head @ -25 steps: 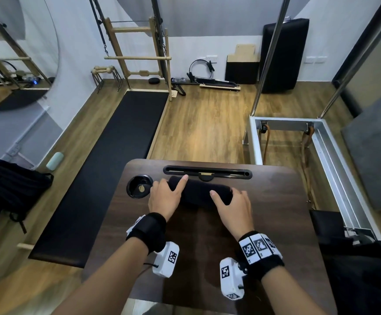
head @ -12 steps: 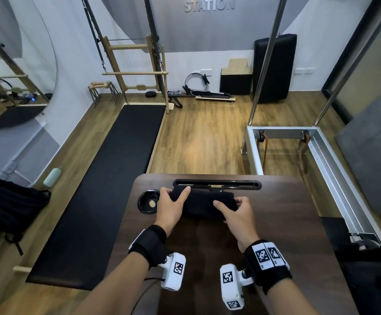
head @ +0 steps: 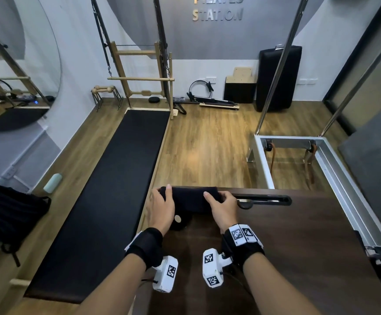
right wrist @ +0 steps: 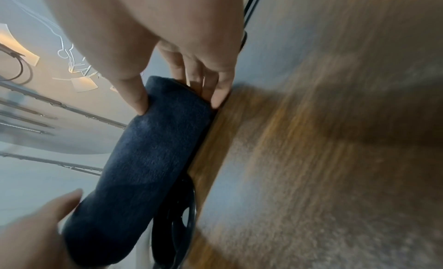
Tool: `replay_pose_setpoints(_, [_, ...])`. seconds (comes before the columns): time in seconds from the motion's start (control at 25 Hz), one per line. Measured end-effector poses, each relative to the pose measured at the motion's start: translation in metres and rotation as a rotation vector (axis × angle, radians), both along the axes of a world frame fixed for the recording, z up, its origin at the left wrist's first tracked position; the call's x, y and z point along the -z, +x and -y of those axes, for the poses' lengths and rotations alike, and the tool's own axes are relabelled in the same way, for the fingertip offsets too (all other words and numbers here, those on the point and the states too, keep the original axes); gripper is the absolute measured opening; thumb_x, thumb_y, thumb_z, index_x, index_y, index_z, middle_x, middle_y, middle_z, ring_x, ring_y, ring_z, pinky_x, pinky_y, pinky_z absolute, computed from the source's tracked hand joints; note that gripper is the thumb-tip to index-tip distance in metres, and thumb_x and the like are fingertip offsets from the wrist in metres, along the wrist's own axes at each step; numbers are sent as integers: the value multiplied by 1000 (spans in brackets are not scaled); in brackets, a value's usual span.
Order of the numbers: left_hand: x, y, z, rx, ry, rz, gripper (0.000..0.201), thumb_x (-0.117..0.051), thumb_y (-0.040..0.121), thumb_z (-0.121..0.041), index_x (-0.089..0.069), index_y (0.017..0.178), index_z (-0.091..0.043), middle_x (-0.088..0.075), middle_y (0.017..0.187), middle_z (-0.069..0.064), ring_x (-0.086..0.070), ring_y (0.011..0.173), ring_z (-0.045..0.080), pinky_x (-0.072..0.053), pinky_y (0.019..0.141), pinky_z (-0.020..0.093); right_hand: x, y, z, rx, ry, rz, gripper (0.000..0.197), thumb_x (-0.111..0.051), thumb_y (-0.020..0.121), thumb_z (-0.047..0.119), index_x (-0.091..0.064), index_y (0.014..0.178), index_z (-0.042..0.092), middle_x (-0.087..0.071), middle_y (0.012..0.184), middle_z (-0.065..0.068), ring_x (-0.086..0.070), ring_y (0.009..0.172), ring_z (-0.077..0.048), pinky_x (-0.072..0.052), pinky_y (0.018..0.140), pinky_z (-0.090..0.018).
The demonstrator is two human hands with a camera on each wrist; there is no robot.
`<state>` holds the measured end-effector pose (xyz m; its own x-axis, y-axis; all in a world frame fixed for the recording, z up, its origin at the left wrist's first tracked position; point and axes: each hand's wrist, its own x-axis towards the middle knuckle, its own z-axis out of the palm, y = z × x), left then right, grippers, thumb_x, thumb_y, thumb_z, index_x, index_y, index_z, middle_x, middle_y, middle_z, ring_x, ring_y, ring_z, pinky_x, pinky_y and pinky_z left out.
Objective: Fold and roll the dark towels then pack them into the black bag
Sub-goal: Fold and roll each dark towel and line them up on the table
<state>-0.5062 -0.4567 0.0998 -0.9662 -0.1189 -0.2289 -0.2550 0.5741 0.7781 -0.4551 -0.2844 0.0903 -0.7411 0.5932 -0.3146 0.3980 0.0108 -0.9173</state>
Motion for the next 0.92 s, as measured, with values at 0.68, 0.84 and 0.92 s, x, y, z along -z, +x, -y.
replay_pose_setpoints(0.68, [32,-37,15,-4,134,4,33,-66,97,-46,-60,112,-17,-58,119,-1,-61,113,26,-49,106,53,8,-9,16,255,205,125,44,-87,79,46,-65,102,15,-67,90,3,-63,90,-18,-45,75,-28])
replay_pose_setpoints(0.84, [29,-37,11,-69,168,41,24,-69,92,-38,-60,103,-19,-60,115,-2,-65,102,25,-50,105,53,11,-9,25,256,283,104,36,-83,83,45,-65,75,14,-66,74,1,-64,75,-20,-41,56,-24])
replay_pose_setpoints(0.92, [28,-36,11,-69,162,37,24,-69,92,-40,-59,103,-20,-59,116,-3,-64,101,24,-51,104,54,10,-11,26,247,309,100,37,-81,85,45,-65,77,13,-67,76,-2,-65,77,-22,-42,60,-29])
